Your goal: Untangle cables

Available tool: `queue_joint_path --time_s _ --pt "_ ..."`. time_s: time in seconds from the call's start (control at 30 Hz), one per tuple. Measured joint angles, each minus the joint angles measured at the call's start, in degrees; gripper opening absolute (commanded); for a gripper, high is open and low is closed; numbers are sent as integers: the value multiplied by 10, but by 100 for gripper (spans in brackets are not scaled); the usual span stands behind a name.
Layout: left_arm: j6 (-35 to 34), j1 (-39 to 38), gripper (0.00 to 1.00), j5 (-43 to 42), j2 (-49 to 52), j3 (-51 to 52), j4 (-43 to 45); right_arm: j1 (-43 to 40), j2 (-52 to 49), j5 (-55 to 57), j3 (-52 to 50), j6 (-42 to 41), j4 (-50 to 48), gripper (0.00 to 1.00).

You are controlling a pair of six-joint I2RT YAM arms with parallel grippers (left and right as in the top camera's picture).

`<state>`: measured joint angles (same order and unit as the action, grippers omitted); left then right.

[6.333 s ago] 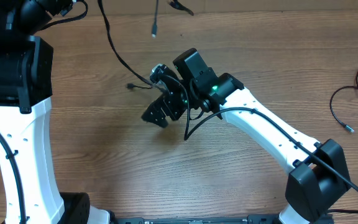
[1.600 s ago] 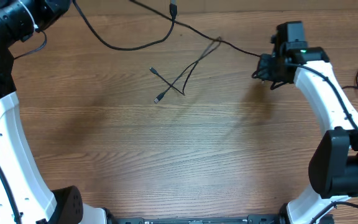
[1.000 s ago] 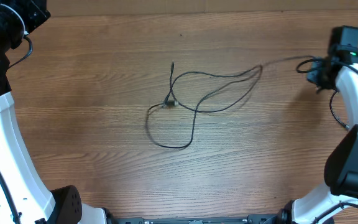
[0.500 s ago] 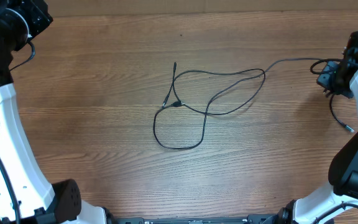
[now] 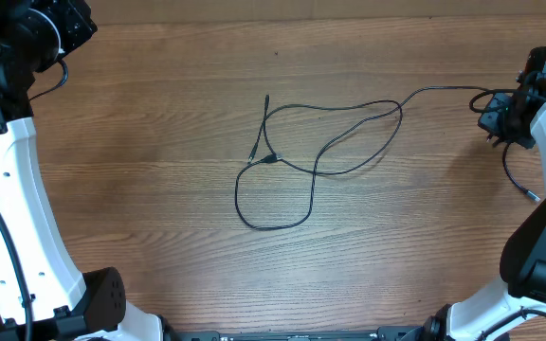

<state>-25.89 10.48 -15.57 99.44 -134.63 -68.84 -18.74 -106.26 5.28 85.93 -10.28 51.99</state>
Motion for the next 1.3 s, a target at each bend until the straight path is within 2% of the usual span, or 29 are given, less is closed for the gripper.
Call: queue_joint_path --time_s 0.07,0.23,0.33,0.53,0.9,1.03,1.3 --pt "4 0 13 0 0 0 0 0 0 0 0 0 0 4" --pt "17 0 43 -1 0 0 -4 0 0 -4 0 0 5 4" --pt "36 -5 53 -8 0 0 -8 0 0 -10 1 0 6 4" --pt "68 -45 58 -12 0 0 -28 0 16 -24 53 0 39 4" --pt "115 -126 64 -13 0 19 -43 0 144 -55 273 12 140 4" --pt "131 -163 64 -14 0 62 -45 2 180 -74 316 14 163 4" --pt "150 -218 64 -14 0 186 -9 21 237 -83 333 26 165 4"
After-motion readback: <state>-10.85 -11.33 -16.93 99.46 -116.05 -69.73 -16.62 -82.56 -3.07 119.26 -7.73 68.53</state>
